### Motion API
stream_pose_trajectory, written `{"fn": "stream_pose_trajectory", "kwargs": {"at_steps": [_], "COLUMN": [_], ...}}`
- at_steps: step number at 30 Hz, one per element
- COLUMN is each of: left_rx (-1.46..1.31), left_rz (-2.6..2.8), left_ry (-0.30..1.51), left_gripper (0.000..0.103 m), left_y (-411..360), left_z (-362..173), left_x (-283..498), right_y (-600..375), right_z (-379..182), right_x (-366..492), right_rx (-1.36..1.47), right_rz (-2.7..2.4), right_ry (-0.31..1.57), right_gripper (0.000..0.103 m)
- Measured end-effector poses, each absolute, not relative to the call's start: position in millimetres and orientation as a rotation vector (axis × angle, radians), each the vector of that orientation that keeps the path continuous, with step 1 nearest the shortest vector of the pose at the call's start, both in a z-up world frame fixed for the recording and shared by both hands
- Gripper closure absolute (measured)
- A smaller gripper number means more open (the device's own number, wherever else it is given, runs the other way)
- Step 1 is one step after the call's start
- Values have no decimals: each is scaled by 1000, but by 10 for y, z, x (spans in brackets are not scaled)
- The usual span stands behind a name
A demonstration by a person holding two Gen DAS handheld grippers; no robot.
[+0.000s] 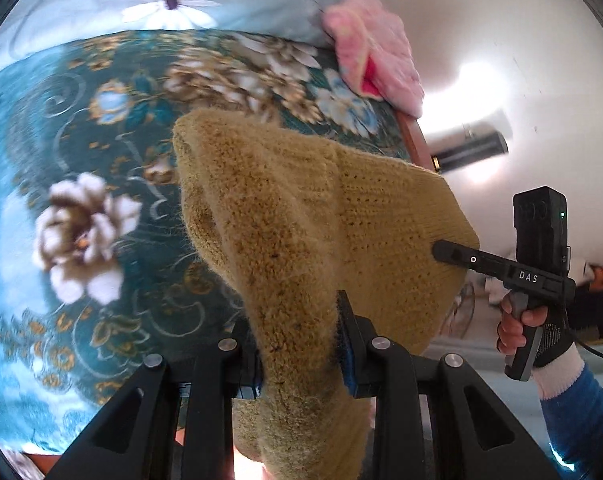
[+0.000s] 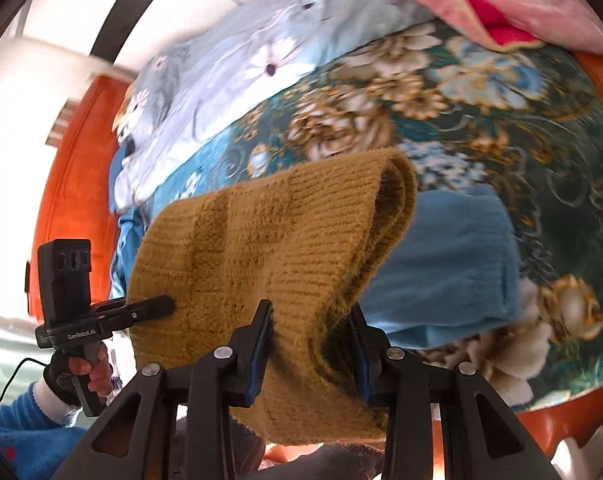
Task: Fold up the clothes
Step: 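Lift the folded sweater with both grippers and carry it across the bed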
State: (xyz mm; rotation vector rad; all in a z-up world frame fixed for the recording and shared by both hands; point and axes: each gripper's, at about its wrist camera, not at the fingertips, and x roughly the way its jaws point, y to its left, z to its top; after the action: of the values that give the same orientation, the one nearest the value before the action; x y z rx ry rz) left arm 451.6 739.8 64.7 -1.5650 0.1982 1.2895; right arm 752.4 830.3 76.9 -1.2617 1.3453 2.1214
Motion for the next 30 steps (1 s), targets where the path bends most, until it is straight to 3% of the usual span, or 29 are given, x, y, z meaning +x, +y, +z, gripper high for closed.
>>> {"fn": "stream_pose_trajectory", "kwargs": {"at_steps": [16, 30], "left_rx": [-1625, -1663], "left_rz": [1226, 1287], "left_ry": [186, 257], "left_gripper": [72, 72], "left_y": [8167, 8345], "left_z": [337, -105], "left_x": [4854, 4769], "right_y": [9052, 9362], "right_z": [543, -50], "right_x": [7961, 7904], "right_rx": [-1303, -1409], "right_rz": [2015, 1966], "right_ry": [1353, 1378], "right_gripper": [65, 65]}}
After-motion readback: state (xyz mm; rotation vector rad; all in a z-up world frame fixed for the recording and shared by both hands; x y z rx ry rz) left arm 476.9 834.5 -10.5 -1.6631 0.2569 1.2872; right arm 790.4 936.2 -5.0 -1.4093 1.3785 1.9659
